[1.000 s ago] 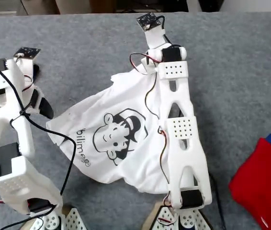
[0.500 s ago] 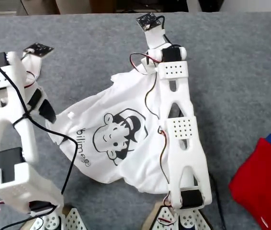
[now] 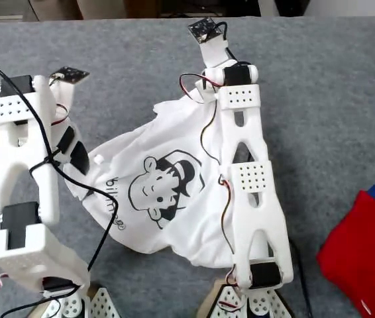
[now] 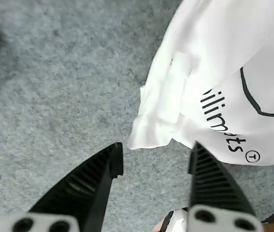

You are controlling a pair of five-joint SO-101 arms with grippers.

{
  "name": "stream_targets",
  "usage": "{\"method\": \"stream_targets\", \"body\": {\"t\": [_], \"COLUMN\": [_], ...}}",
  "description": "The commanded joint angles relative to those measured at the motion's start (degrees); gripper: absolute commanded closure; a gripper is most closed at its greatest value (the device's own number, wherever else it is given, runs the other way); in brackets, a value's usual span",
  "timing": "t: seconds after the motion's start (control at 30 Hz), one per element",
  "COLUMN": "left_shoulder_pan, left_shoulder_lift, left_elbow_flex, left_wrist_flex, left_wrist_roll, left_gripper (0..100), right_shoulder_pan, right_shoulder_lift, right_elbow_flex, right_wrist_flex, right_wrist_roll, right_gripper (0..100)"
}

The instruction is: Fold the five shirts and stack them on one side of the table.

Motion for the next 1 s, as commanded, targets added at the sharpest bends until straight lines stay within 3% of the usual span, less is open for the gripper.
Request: {"method": "stream_targets", "body": {"t": [0.0, 0.97], "left_shoulder_pan": [0.3, -1.4], "left_shoulder_lift": [0.5, 3.9], "left_elbow_flex": [-0.1, 2.7], "left_wrist_flex": [-1.1, -5.9], "left_wrist_roll": [0.1, 0.1], "left_gripper": [84, 86], "right_shoulder_pan": [0.3, 0.3], "right_shoulder_lift": [-0.2, -0.2], "right_elbow_flex": [-2.2, -2.2], "right_wrist_flex": [-1.1, -1.1], "right_wrist_roll": [0.4, 0.4], "right_gripper": [99.4, 99.4]}}
